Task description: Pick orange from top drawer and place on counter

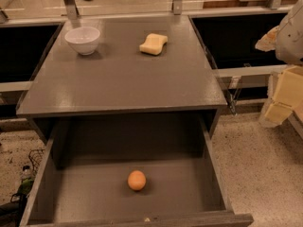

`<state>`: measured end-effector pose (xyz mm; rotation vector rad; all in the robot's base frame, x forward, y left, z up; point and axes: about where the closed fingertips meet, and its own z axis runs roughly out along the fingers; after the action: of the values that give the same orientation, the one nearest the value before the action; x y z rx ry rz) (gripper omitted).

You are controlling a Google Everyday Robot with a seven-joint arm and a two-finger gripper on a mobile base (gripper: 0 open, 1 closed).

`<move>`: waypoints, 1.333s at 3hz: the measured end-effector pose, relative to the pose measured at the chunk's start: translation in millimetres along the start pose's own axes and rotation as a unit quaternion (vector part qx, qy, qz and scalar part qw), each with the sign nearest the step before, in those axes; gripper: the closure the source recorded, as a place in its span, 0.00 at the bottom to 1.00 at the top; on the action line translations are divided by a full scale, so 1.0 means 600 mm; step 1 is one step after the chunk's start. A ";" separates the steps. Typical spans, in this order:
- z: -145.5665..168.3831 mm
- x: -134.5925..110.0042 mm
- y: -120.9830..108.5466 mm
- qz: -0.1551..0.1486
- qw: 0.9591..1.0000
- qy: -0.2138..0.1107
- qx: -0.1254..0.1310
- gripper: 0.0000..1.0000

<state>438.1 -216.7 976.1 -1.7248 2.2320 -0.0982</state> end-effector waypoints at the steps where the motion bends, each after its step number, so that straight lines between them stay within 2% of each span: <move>1: -0.001 -0.001 0.000 -0.001 1.000 -0.001 0.001 0.00; 3: 0.018 -0.040 -0.001 -0.039 0.999 0.010 -0.008 0.00; 4: 0.019 -0.040 -0.001 -0.039 0.999 0.010 -0.008 0.00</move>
Offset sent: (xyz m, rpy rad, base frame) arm 0.0040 0.0220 -0.0108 -0.0143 0.0406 0.0760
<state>447.2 -192.4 970.7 -1.8289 2.1851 -0.1155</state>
